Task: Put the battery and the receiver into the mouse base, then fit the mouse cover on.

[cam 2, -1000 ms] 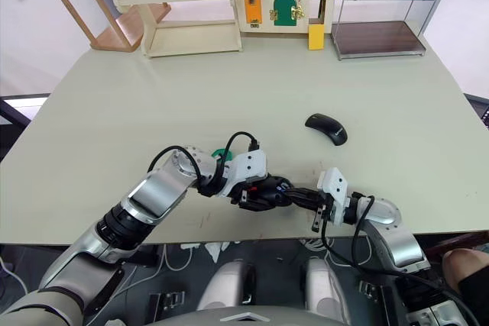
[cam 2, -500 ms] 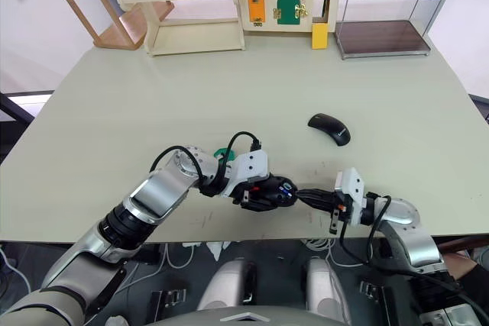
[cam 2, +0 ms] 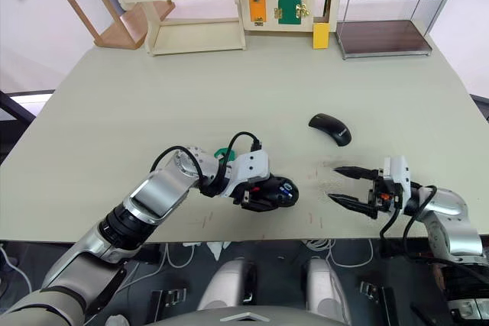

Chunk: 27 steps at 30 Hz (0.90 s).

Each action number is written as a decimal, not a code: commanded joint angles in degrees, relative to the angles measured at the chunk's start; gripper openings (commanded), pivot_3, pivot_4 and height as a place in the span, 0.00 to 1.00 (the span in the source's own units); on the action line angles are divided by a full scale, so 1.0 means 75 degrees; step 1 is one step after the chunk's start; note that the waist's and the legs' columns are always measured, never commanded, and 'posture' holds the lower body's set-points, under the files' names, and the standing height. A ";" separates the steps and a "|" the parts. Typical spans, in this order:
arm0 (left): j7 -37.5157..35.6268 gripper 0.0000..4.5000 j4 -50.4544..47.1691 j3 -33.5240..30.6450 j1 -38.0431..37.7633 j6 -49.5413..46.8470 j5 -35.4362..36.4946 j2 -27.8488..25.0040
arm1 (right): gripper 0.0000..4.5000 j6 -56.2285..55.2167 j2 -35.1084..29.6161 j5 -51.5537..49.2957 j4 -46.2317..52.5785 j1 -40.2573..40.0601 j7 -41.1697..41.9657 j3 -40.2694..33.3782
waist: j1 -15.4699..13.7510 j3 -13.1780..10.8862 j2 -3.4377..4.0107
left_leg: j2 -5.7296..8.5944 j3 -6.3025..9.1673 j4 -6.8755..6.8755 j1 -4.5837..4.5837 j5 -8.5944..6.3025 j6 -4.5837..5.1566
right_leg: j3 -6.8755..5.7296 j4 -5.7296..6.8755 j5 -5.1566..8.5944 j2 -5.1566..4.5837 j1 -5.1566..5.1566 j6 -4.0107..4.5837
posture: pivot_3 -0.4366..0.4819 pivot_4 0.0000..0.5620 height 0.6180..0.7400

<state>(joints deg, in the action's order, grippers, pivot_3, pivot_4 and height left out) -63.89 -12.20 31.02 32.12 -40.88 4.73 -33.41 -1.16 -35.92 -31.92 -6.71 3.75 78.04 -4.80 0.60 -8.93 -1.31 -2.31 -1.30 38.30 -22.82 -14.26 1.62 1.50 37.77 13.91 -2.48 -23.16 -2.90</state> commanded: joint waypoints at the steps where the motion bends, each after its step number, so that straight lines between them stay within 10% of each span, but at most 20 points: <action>1: -0.0058 0.65 0.0013 0.0250 -0.0119 -0.0209 0.0014 -0.0004 | 0.99 -0.0460 -0.0146 -0.0031 -0.0225 -0.0038 0.0473 -0.0308 | 0.0000 0.0000 0.0000 | 0.0000 -0.0001 0.0000 0.0000 0.0000 0.0000 | 0.0001 0.0000 0.0000 0.0000 0.0000 0.0000 | 0.48 0.27 1.00; 8: -0.0182 0.65 -0.0080 0.0210 -0.0090 -0.0471 0.0189 -0.0037 | 0.99 -0.0853 -0.0054 -0.0083 -0.0674 0.0048 0.0981 -0.0373 | 0.0002 -0.0001 0.0001 | 0.0000 0.0000 0.0001 0.0002 0.0000 0.0000 | 0.0003 0.0001 0.0000 0.0000 0.0000 0.0000 | 0.48 0.27 1.00; 10: -0.0138 0.98 -0.0121 0.0193 -0.0099 -0.0552 0.0211 -0.0050 | 1.00 -0.0931 -0.0025 -0.0119 -0.0777 0.0078 0.1099 -0.0391 | 0.0003 -0.0002 0.0006 | 0.0000 0.0001 0.0001 0.0002 0.0000 0.0000 | 0.0003 0.0000 0.0000 0.0000 0.0000 0.0000 | 0.48 0.27 1.00; 27: 0.0102 0.99 -0.1096 -0.0499 0.0192 -0.0397 0.0700 -0.0071 | 1.00 -0.1551 0.0211 -0.0172 -0.1610 0.0379 0.1790 -0.0584 | -0.0013 -0.0011 0.0015 | 0.0003 0.0001 0.0005 0.0001 0.0000 0.0000 | 0.0006 0.0002 -0.0006 -0.0005 0.0001 0.0008 | 0.48 0.27 1.00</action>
<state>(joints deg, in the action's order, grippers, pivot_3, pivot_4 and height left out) -62.32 -13.62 30.01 32.21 -45.78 8.10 -32.93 -11.42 -34.53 -31.95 -19.06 6.11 90.55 -7.31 0.50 -9.02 -1.20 -2.29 -1.30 38.33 -22.81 -14.26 1.62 1.55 37.78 13.87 -2.52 -23.15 -2.84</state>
